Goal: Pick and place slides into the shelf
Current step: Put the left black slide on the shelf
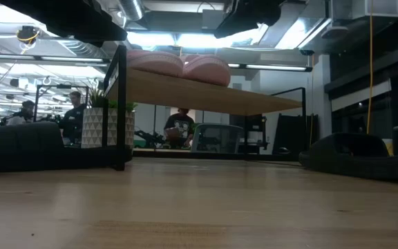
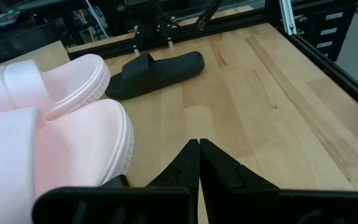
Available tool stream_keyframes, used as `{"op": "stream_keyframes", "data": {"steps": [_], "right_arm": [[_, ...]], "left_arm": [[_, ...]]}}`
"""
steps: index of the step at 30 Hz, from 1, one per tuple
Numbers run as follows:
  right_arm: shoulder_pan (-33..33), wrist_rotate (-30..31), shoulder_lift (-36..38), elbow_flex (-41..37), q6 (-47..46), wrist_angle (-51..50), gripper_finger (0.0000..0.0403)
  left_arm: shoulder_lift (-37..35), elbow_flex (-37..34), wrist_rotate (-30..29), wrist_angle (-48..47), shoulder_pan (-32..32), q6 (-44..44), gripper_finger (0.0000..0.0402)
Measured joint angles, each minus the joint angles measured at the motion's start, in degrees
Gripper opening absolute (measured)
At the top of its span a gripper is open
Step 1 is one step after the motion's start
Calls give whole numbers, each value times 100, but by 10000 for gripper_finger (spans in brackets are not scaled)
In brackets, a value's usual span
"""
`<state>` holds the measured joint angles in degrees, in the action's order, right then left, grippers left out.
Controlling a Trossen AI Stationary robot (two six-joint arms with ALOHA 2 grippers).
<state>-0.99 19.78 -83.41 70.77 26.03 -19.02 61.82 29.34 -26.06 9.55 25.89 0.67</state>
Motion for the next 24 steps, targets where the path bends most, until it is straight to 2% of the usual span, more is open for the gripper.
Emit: {"op": "stream_keyframes", "data": {"steps": [6,15,24], "right_arm": [[-188,10,10,0,-346,-341,193],[-1119,7,219,0,-433,-672,193],[-1849,18,530,0,-1936,-1634,193]], "left_arm": [[-2,4,0,47,0,-17,5],[-136,410,28,5,307,287,5],[-463,461,17,-2,880,402,5]]}}
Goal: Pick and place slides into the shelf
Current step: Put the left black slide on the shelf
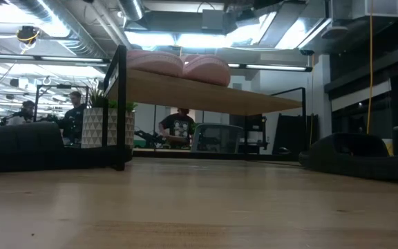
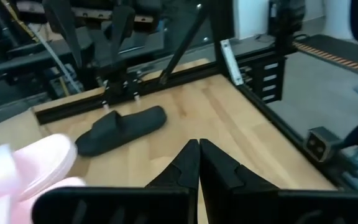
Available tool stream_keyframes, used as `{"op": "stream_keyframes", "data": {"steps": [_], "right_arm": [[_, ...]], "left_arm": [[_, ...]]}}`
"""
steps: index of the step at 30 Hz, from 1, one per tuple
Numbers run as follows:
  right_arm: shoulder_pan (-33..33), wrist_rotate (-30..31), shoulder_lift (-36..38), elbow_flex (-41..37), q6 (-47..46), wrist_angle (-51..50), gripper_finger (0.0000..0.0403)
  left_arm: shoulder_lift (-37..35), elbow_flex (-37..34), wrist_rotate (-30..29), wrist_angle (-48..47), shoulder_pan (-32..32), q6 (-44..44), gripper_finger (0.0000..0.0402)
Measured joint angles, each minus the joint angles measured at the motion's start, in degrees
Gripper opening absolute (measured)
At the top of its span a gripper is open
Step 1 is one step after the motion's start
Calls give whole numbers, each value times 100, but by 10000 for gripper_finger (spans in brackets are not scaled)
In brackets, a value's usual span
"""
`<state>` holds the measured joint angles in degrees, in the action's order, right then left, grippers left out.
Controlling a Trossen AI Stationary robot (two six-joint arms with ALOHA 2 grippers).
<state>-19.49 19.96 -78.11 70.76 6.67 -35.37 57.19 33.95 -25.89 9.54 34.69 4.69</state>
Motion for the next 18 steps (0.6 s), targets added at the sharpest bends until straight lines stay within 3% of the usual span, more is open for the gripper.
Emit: {"op": "stream_keyframes", "data": {"steps": [4,7,10,18], "right_arm": [[-284,103,4,-103,-230,-45,193],[-490,624,3,-307,-447,70,193],[-636,890,23,-792,-492,685,193],[-782,885,58,-2345,-544,2901,193]], "left_arm": [[2,0,-31,-6,204,-6,5],[2,0,-38,-6,300,-7,5],[2,0,-44,-4,349,-2,5],[2,0,-217,-4,353,-2,5]]}}
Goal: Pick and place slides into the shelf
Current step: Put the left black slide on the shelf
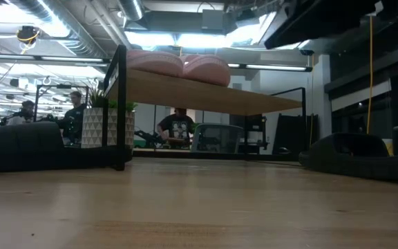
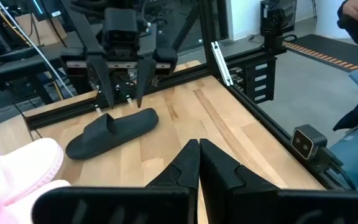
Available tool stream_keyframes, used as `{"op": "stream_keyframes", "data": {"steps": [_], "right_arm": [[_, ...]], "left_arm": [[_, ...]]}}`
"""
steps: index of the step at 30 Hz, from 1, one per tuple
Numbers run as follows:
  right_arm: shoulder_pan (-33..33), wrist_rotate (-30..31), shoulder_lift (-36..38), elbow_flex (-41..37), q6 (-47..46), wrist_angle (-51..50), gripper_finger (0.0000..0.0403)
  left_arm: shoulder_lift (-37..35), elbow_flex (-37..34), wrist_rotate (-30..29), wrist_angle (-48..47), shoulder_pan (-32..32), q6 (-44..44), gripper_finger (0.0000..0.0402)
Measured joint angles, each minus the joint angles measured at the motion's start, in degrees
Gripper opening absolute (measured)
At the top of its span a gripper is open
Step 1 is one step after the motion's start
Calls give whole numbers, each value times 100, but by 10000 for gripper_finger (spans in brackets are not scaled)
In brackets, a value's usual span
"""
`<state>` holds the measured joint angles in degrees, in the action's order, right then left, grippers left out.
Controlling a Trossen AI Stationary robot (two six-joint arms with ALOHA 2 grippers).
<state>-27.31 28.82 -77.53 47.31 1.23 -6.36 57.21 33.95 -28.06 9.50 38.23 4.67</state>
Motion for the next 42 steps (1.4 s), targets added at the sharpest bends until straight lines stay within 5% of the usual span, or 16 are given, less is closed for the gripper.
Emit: {"op": "stream_keyframes", "data": {"steps": [25,36,42], "right_arm": [[0,-192,1823,-1925,12,1615,193],[0,-189,1796,-2547,-378,2137,193],[7,-186,1794,-2631,-109,2416,193]], "left_arm": [[4,-2,92,-15,-20,-327,5],[493,-4,-336,-926,234,-4178,1],[813,-4,-1210,-916,736,-5497,0]]}}
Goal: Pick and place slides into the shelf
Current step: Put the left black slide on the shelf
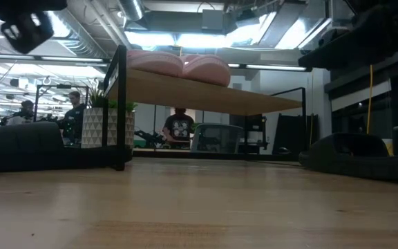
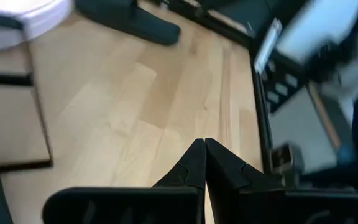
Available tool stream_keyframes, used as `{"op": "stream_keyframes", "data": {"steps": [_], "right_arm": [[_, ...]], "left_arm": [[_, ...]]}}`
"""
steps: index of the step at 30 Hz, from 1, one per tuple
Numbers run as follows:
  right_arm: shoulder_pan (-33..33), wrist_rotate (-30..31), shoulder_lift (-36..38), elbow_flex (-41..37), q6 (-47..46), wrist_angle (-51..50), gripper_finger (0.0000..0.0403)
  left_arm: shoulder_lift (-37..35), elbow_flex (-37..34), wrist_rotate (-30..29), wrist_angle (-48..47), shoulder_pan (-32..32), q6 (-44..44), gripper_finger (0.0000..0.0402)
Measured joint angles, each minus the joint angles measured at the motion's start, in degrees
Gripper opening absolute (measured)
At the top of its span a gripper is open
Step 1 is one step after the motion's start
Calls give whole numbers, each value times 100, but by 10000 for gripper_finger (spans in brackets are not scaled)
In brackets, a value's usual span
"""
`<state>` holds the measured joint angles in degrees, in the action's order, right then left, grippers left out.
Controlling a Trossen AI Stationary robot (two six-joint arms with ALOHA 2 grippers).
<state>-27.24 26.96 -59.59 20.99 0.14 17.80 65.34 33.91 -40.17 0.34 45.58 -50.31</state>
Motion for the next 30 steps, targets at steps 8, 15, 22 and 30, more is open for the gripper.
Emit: {"op": "stream_keyframes", "data": {"steps": [8,15,22,30], "right_arm": [[1,2,0,0,49,4,193],[0,4,0,0,316,4,193],[156,7,0,0,337,107,193],[482,8,0,0,337,118,193]], "left_arm": [[431,0,-1222,-266,566,-1810,0],[831,0,-1322,-1601,610,-3774,0],[885,0,-1308,-2189,476,-5556,0],[885,0,-295,-2183,387,-5899,0]]}}
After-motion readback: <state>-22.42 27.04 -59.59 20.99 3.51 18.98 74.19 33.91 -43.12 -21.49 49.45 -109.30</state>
